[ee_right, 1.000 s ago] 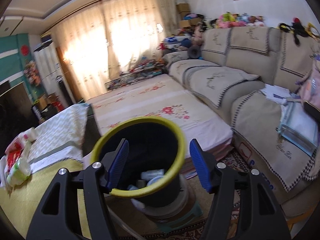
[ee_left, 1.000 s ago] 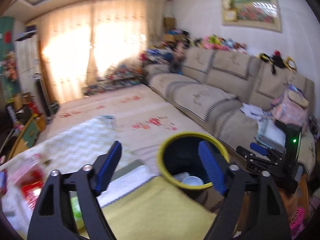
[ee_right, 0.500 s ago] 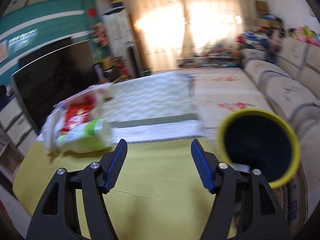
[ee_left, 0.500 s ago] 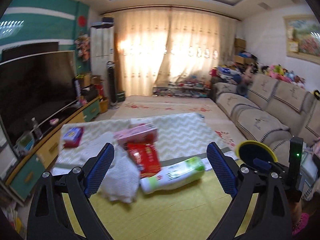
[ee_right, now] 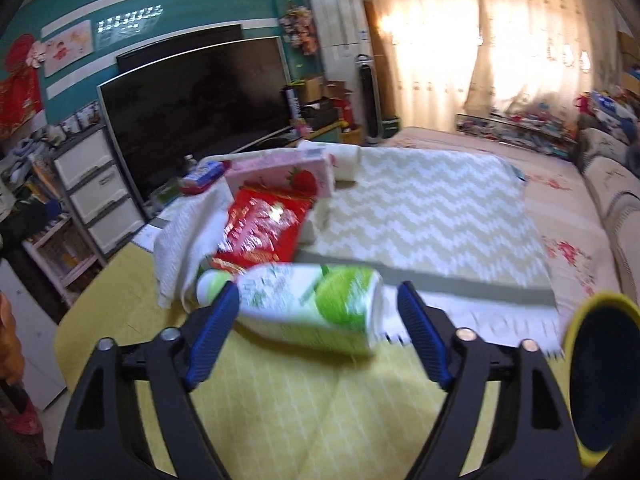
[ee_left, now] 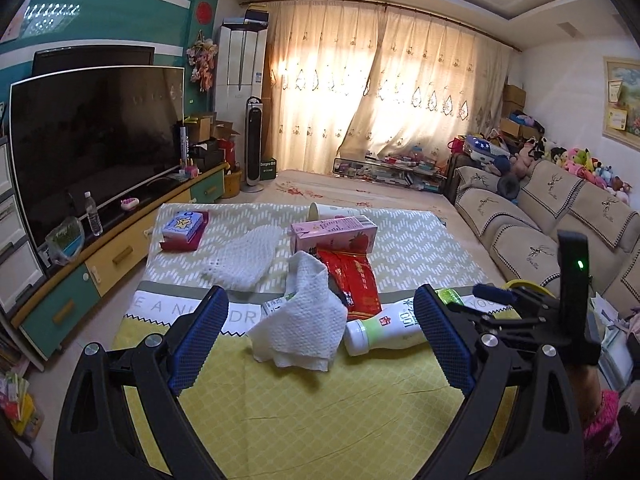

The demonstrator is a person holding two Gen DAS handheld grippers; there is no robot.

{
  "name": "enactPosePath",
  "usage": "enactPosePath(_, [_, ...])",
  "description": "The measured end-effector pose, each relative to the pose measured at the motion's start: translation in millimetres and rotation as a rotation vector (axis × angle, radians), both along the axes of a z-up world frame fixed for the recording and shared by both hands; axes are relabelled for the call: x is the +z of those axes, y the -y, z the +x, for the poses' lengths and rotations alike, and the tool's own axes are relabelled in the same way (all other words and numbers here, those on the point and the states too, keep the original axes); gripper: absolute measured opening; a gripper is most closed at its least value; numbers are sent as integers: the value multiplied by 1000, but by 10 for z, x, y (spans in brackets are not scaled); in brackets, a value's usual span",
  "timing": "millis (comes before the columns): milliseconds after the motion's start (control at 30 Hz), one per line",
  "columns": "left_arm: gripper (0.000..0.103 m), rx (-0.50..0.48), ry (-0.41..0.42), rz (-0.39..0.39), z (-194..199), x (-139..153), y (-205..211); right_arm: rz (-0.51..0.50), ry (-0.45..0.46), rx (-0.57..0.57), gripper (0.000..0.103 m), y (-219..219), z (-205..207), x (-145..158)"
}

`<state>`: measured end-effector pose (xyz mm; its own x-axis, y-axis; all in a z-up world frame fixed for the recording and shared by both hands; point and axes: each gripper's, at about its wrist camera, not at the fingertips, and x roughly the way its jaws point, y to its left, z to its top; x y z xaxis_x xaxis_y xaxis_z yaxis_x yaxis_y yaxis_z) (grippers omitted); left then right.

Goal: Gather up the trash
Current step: 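Move the right gripper toward the green-and-white drink bottle, then close the right gripper around the bottle and lift it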

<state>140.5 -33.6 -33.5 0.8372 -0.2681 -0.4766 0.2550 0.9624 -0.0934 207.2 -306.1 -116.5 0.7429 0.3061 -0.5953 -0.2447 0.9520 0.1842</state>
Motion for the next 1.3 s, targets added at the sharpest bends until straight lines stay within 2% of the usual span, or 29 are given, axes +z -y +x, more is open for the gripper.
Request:
enactPosePath(133, [92, -5, -13, -5, 52, -16, 68, 24, -31, 96, 84, -22, 236, 48])
enactPosePath(333, [92, -30, -16, 3, 43, -35, 155, 62, -125, 184, 86, 28, 467, -103])
enactPosePath(500, [92, -37, -13, -4, 40, -36, 203, 56, -162, 253, 86, 4, 235, -116])
enactPosePath(733, [92, -17, -7, -19, -11, -28, 119, 6, -155, 305, 86, -178, -379, -162])
enactPosePath(800, [92, -14, -9, -26, -22, -25, 102, 11, -133, 288, 86, -227, -504, -183])
enactPosePath(933, [92, -15, -11, -34, -54, -13, 96, -33, -70, 150, 86, -310, -570, -213])
enactPosePath(1000, [92, -16, -8, -30, -73, -17, 98, -13, -73, 113, 85, -316, -552, -233])
enactPosePath(1200, [92, -16, -13, -33, -90, -28, 96, 10, -120, 69, 75, -325, -440, -351])
enactPosePath(1300, [92, -15, -20, -35, -79, -44, 88, 15, -123, 63, 66, -341, -395, -389])
